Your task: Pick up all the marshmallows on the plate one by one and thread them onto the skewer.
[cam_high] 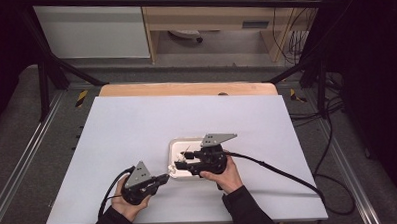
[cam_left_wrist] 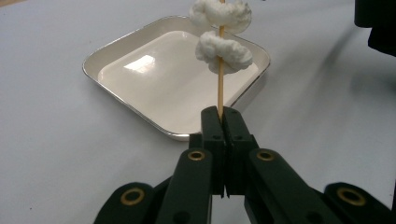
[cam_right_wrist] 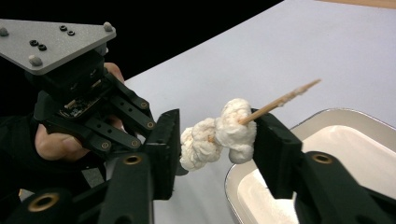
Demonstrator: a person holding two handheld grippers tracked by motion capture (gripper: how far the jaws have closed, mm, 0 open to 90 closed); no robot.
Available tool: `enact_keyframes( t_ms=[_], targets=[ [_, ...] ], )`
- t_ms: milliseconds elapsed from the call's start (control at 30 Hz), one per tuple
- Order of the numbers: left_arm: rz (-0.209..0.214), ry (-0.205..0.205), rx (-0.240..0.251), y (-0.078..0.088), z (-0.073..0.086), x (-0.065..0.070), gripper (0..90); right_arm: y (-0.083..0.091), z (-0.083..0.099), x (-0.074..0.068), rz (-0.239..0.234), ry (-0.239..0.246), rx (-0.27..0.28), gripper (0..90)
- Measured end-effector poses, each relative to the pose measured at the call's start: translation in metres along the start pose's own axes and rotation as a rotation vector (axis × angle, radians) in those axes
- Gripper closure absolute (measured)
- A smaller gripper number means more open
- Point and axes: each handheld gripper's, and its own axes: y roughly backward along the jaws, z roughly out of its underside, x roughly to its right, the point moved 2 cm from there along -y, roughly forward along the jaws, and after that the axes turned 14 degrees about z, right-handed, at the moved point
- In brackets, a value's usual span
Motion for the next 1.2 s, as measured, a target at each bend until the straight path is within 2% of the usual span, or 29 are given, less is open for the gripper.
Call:
enact_keyframes(
  t_ms=[100, 133, 167, 200, 300, 333, 367, 533, 567, 600, 633, 667, 700, 833, 1200],
  targets=[
    [-0.01, 0.0, 0.012, 0.001, 0.0, 0.0, 89.5, 0.0, 0.001, 0.001, 0.004, 0.005, 0.002, 46.7],
    [-0.012, 0.002, 0.019, 0.003, 0.0, 0.0, 89.6, 0.0, 0.001, 0.001, 0.036, 0.007, 0.011, 34.4],
    [-0.003, -0.014, 0.036, 0.004, -0.001, -0.002, 89.6, 0.0, 0.001, 0.003, 0.07, 0.011, 0.009, 31.9],
    [-0.004, -0.004, 0.04, 0.006, -0.001, -0.003, 89.5, 0.001, 0.002, 0.007, 0.081, 0.002, -0.001, 31.9],
    [-0.005, 0.01, 0.043, 0.008, 0.0, -0.005, 89.5, 0.005, 0.005, 0.014, 0.082, -0.024, 0.01, 26.9],
    [-0.017, 0.028, 0.031, 0.009, 0.001, -0.005, 89.6, 0.007, 0.006, 0.015, 0.085, -0.024, 0.012, 24.3],
    [-0.002, 0.015, 0.041, 0.007, 0.0, -0.006, 89.5, 0.008, 0.006, 0.016, 0.088, -0.024, 0.016, 22.0],
    [0.006, 0.018, 0.035, 0.007, -0.001, -0.006, 89.5, 0.013, 0.009, 0.019, 0.124, 0.009, 0.004, 11.5],
    [-0.008, 0.042, 0.022, 0.009, 0.0, -0.006, 89.5, 0.014, 0.01, 0.021, 0.135, 0.018, 0.001, 9.6],
    [0.014, 0.025, 0.036, 0.007, -0.001, -0.007, 89.5, 0.016, 0.012, 0.022, 0.145, 0.024, -0.009, 7.6],
    [0.017, 0.028, 0.037, 0.007, -0.001, -0.007, 89.5, 0.017, 0.013, 0.023, 0.15, 0.03, -0.019, 6.2],
    [0.017, 0.036, 0.033, 0.008, -0.002, -0.008, 89.5, 0.018, 0.015, 0.024, 0.159, 0.04, -0.026, 5.3],
    [-0.012, 0.055, 0.017, 0.01, -0.001, -0.007, 89.5, 0.02, 0.018, 0.026, 0.172, 0.053, -0.031, 4.8],
    [-0.014, 0.067, 0.011, 0.011, -0.003, -0.009, 89.4, 0.027, 0.027, 0.033, 0.201, 0.08, -0.071, 2.3],
    [-0.007, 0.094, -0.026, 0.011, -0.01, -0.014, 89.3, 0.054, 0.056, 0.059, 0.268, 0.071, -0.128, 1.0]
  ],
)
